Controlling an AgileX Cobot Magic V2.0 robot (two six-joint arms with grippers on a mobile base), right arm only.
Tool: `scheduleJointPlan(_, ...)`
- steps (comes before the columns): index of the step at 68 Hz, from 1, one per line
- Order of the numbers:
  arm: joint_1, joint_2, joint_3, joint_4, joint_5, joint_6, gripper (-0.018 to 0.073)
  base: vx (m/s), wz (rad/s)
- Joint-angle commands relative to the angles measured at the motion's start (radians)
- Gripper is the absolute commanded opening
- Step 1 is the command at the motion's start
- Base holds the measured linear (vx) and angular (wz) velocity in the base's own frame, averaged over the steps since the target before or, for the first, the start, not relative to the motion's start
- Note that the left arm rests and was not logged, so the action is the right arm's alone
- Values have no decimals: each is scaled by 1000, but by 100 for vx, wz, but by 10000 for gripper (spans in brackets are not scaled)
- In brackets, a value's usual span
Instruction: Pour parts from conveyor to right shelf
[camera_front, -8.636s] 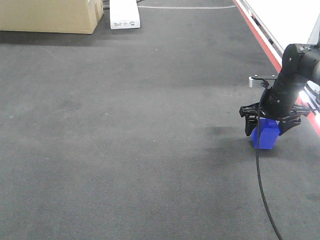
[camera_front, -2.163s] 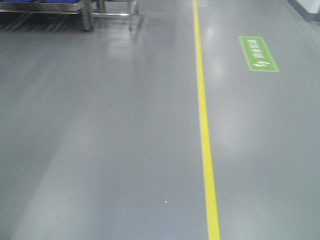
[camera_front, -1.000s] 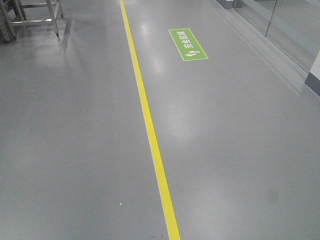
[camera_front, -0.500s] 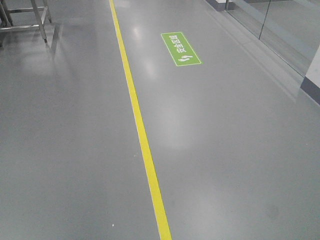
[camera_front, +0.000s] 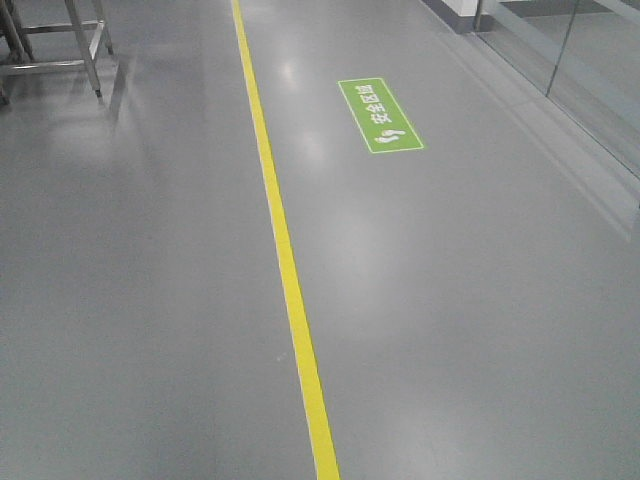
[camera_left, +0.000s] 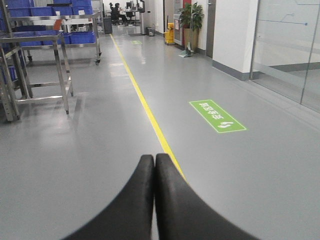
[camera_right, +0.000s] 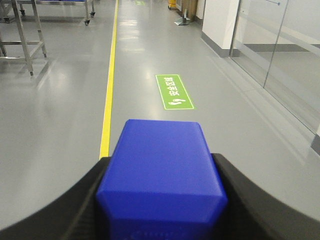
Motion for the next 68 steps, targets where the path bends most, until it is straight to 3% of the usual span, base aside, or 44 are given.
scheduleJointPlan(1, -6, 12, -27, 2, -78, -6, -6, 46, 14)
scheduleJointPlan(68, -6, 12, -27, 2, -75, -6, -6, 53, 14)
